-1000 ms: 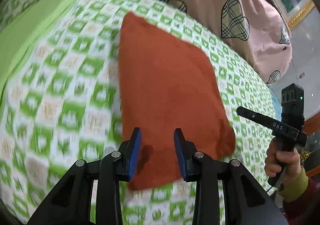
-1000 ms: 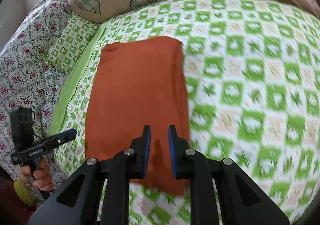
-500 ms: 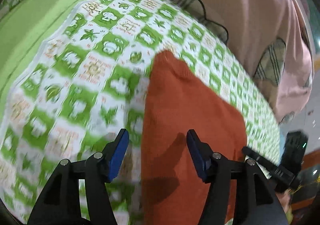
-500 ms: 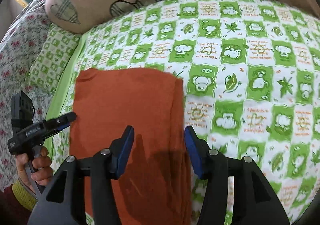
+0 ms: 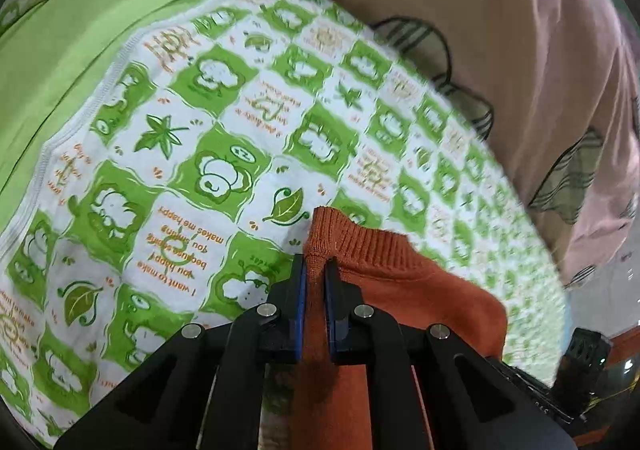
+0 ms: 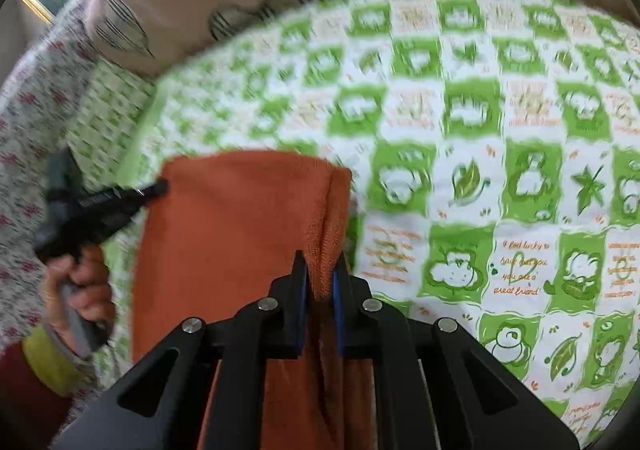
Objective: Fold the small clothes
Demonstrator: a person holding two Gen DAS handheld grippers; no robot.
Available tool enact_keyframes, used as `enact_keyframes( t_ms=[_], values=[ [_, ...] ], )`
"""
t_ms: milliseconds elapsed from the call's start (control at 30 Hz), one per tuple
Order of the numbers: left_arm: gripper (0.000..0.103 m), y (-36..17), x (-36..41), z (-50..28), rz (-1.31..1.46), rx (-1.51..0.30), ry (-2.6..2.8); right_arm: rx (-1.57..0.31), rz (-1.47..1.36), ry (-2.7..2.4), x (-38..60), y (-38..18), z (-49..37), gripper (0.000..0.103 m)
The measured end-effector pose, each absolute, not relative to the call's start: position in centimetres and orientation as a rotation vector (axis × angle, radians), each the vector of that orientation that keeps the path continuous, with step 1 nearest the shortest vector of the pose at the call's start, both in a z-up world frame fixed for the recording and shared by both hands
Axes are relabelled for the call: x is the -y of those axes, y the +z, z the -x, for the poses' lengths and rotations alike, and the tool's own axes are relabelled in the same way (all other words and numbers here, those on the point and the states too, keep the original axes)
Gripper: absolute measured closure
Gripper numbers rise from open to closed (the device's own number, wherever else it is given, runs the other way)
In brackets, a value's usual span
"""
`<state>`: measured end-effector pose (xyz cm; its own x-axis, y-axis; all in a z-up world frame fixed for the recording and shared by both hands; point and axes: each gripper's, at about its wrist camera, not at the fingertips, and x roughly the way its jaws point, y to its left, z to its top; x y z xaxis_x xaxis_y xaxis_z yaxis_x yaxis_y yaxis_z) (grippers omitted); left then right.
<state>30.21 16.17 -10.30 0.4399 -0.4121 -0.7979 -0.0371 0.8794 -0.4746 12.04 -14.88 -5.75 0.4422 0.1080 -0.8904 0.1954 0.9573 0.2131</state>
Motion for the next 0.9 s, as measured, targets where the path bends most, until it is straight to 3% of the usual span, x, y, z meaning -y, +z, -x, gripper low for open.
enact_keyframes(
  t_ms=[167,433,733,900],
  values=[
    [0.09,-9.3,-15.9,-29.8,0.418,-1.106,-0.219,-1.135,-0.316,-0.107,15.4,-5.9,-12.5,0.073],
    [0.089,-4.6,-17.1,-20.2,0.403,-1.049,-0.359,-1.036,-0.356,-0.077,15.5,-1.5,-7.7,0.072],
    [0.089,-7.6,-13.1,-10.7,0.333,-1.174,-0.446,-1.14,-0.267,0.008,11.0,-4.1,-4.4,0.073],
    [0.099,-10.0,-13.1,-11.0,0.323,-1.194,-0.39,-1.189,-0.29,-0.07,12.8,-7.2,-5.7,0.096]
  ],
)
